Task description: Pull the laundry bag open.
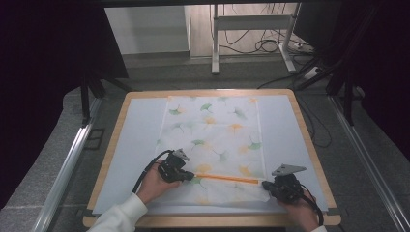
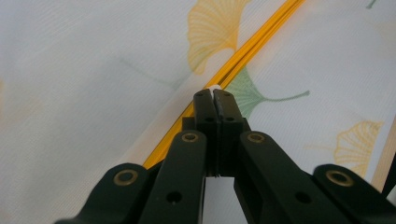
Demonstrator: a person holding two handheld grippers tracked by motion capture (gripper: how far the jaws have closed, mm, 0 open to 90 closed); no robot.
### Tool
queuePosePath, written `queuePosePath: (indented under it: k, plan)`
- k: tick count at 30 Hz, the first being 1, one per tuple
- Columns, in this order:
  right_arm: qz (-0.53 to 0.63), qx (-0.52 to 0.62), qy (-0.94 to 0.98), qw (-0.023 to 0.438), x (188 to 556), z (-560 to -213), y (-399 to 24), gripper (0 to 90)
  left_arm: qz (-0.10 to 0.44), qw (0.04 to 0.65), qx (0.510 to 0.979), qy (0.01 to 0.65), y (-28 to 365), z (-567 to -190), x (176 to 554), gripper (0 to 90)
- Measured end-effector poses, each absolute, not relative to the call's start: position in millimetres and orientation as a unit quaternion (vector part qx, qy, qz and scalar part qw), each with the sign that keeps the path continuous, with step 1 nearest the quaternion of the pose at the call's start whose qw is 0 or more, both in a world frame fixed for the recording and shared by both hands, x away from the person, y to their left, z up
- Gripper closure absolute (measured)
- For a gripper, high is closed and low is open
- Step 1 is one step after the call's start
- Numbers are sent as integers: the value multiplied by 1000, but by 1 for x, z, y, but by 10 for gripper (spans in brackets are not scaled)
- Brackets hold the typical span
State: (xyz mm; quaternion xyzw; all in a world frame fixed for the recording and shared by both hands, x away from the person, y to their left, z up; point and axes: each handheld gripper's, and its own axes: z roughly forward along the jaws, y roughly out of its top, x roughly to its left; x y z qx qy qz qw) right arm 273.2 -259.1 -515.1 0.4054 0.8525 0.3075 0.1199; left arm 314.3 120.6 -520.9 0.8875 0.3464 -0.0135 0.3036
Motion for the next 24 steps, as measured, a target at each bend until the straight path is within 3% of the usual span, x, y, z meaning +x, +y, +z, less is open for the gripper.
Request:
queuePosePath:
  k: [24]
  plan:
    - [308, 406, 852, 121, 273, -515, -259, 900, -9, 306, 874, 378, 162, -523, 312, 900]
